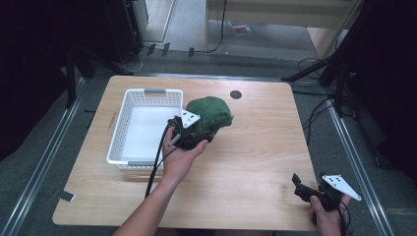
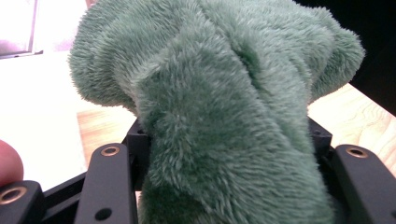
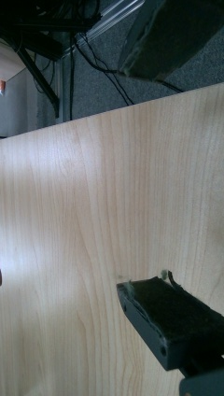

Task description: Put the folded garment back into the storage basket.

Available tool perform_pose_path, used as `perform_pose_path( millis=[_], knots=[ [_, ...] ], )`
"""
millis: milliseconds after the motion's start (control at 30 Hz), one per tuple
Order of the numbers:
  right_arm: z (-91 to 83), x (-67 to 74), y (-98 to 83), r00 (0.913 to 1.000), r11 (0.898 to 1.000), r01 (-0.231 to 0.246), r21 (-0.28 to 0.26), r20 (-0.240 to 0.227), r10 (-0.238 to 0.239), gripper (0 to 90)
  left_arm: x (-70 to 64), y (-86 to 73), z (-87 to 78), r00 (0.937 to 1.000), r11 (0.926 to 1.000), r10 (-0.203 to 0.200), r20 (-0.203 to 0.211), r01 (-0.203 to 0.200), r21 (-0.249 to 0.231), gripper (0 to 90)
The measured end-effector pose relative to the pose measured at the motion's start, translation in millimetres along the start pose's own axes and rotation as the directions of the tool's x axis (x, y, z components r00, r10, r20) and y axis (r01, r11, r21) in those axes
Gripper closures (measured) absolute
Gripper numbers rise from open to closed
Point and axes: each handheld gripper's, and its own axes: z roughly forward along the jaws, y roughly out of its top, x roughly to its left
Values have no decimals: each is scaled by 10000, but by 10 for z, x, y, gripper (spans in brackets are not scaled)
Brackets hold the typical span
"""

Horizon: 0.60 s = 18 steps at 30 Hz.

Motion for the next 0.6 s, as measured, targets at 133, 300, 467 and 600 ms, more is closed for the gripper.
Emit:
perform_pose_path(
  millis=[133, 300, 467, 600],
  knots=[
    [0, 2, 0, 10000, 10000, -24, 21, 11, 24, 1, 69, 12, -35, 9999, 10000, -43, -100, 43, -57, 414],
    [0, 2, 0, 10000, 10000, -21, 19, 24, 21, 1, 178, 28, -88, 9993, 9998, -151, -339, 147, -118, 414],
    [0, 3, 0, 10000, 10000, -22, 23, 30, 22, 1, 266, 22, -133, 9986, 9997, -209, -486, 201, -172, 414],
    [2, 2, 0, 10000, 10000, 1, 9, 29, -2, 1, 342, 4, -160, 9976, 9995, -284, -624, 273, -176, 415]
  ],
)
